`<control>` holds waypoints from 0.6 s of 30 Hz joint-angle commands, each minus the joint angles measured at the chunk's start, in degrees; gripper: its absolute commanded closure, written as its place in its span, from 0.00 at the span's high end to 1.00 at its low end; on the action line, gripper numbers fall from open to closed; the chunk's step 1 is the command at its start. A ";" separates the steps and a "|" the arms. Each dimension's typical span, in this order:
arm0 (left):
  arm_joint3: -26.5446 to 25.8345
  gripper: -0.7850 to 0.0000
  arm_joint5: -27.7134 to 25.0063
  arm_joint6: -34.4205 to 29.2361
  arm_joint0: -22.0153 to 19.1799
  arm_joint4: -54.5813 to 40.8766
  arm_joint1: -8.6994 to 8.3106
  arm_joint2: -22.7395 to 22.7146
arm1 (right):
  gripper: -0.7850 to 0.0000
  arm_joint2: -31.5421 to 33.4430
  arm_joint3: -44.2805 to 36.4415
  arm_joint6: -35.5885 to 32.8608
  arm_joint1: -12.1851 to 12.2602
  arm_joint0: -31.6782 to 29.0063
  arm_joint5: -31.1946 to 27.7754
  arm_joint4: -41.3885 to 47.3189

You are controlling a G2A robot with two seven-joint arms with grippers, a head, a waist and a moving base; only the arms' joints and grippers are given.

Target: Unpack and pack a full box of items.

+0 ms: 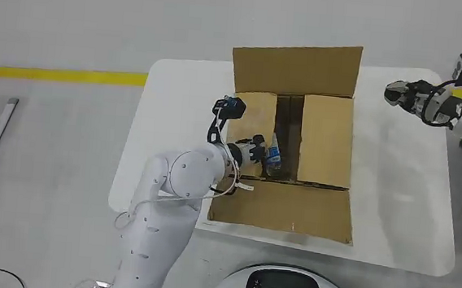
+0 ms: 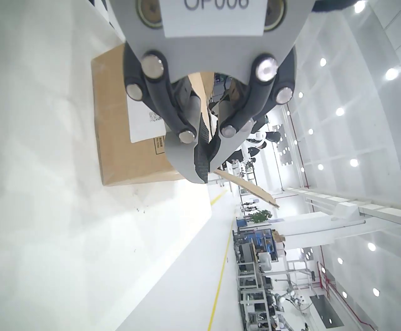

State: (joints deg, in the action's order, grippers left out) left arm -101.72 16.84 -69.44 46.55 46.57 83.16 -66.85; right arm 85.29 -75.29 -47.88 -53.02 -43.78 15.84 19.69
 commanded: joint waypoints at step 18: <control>-2.00 0.60 2.14 -1.31 0.77 0.99 -1.13 -1.35 | 0.00 -19.84 16.19 -7.23 -4.69 21.80 -5.91 -1.93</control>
State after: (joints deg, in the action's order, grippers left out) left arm -103.64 18.85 -70.75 47.27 47.52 82.10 -68.07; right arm 65.52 -59.46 -55.03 -57.65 -22.10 10.17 17.49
